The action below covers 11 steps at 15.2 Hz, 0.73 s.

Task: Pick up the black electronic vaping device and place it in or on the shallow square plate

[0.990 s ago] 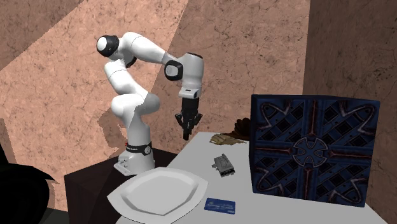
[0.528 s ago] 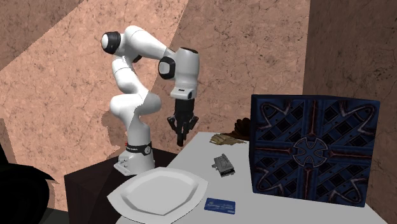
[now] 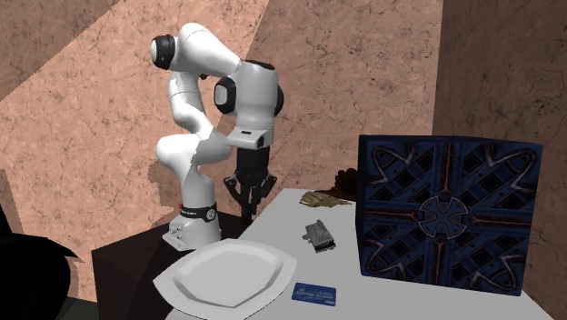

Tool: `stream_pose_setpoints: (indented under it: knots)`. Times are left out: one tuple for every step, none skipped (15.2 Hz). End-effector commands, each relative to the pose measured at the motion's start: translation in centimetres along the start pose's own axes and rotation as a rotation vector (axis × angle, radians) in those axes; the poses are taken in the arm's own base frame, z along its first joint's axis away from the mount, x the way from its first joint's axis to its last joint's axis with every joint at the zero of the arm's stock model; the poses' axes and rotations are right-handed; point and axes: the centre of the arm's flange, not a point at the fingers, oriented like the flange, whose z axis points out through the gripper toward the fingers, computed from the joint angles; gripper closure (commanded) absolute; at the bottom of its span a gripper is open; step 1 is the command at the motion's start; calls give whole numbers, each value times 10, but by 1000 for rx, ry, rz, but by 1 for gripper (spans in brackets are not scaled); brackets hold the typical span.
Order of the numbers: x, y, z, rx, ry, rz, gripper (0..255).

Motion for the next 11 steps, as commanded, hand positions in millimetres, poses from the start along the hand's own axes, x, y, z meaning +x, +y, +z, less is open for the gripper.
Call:
stream_pose_setpoints:
  knots:
    - [19, 21, -1, -1, 0, 0, 255]
    - [28, 30, -2, -1, 0, 0, 255]
    - [38, 39, -3, -1, 0, 0, 255]
    - [47, 48, -4, -1, 0, 0, 255]
    - [57, 57, -4, -1, 0, 0, 255]
    - [66, 66, -5, -1, 0, 0, 255]
    - [75, 75, -6, -1, 0, 0, 255]
    - [76, 75, 0, -1, 0, 0, 255]
    - [77, 74, 5, -1, 0, 0, 255]
    - [77, 74, 10, -1, 0, 0, 255]
    - [78, 74, 15, -1, 0, 0, 255]
